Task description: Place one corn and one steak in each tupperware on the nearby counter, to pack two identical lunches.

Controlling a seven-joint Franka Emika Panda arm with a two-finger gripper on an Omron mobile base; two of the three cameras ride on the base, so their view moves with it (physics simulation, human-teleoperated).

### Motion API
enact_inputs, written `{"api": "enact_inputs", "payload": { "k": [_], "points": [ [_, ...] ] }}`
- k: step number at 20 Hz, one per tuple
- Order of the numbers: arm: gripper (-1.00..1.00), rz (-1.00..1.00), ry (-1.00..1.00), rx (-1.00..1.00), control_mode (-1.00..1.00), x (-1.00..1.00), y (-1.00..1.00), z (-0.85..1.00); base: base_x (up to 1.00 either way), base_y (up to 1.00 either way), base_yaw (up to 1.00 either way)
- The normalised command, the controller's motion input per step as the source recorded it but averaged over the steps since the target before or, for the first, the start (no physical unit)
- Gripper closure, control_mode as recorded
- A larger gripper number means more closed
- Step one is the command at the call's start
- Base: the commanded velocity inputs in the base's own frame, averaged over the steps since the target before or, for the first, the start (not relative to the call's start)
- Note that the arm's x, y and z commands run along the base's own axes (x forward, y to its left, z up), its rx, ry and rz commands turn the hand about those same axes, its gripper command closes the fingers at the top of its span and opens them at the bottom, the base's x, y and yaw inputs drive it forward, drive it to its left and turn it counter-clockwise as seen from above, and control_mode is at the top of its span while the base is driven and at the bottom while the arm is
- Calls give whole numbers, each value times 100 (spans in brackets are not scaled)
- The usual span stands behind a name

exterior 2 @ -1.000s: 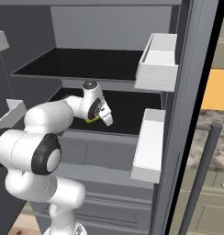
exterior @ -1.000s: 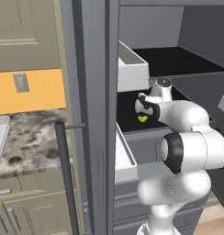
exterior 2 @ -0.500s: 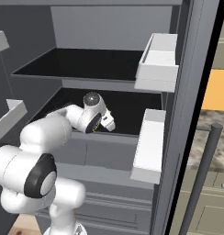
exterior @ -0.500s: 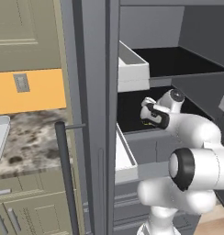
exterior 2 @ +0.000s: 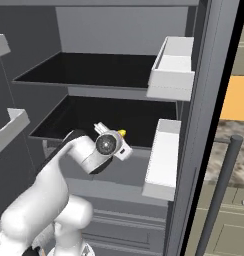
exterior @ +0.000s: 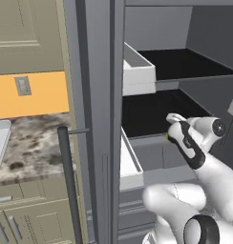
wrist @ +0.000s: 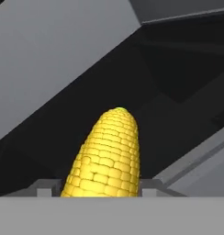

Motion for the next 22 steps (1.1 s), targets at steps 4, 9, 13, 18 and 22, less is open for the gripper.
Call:
{"api": "enact_inputs", "payload": {
  "k": [4, 9, 13, 18, 22],
  "points": [
    [100, 0, 16, -6, -100, -100, -28, 96, 0, 0, 0],
    [100, 5, 9, -15, -100, -100, 15, 48, 0, 0, 0],
    [100, 14, 0, -26, -100, -100, 39, 49, 0, 0, 0],
    [100, 11, 0, -34, -100, -100, 41, 21, 0, 0, 0],
    [100, 0, 0, 0, 100, 0, 0, 0, -100, 13, 2]
  ]
}}
